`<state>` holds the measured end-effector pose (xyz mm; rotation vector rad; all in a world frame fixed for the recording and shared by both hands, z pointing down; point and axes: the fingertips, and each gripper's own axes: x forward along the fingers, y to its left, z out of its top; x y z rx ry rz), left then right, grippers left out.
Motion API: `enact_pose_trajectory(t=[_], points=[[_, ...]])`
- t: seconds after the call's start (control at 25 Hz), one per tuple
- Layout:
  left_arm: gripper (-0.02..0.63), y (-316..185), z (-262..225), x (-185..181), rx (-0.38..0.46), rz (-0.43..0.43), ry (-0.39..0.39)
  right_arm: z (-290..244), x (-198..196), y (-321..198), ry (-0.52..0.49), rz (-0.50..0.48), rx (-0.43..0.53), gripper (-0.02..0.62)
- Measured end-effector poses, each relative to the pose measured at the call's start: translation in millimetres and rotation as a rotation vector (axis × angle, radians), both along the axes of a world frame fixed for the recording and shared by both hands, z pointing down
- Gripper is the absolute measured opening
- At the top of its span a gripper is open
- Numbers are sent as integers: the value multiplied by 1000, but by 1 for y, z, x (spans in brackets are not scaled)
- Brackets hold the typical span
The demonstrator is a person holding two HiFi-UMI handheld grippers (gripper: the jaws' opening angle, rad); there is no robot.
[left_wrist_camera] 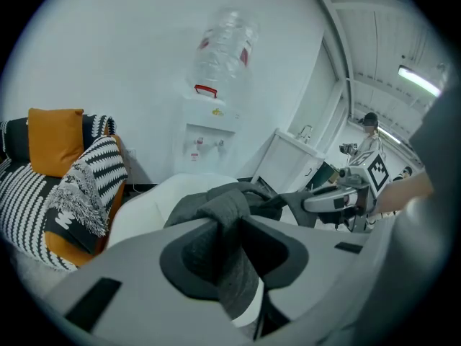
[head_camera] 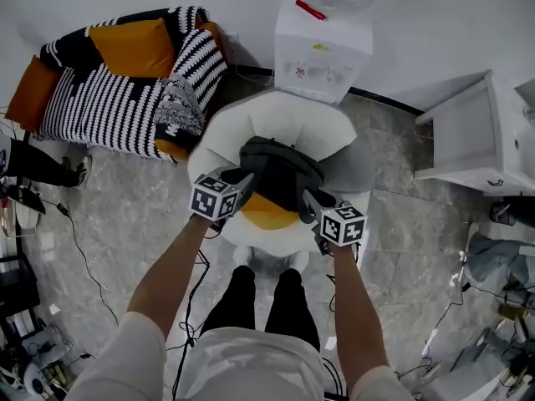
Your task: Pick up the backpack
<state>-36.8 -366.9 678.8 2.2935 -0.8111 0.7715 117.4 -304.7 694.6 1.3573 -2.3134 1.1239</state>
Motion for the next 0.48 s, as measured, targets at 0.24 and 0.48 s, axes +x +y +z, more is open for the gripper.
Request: enact_pose_trajectory(t=[0.24, 0.48], points=[[75, 3, -17, -6, 24, 3, -1, -13, -4, -2, 9, -18, 10, 58], [74, 16, -28, -11, 25, 9, 9, -27, -4, 2, 21, -27, 24, 57]])
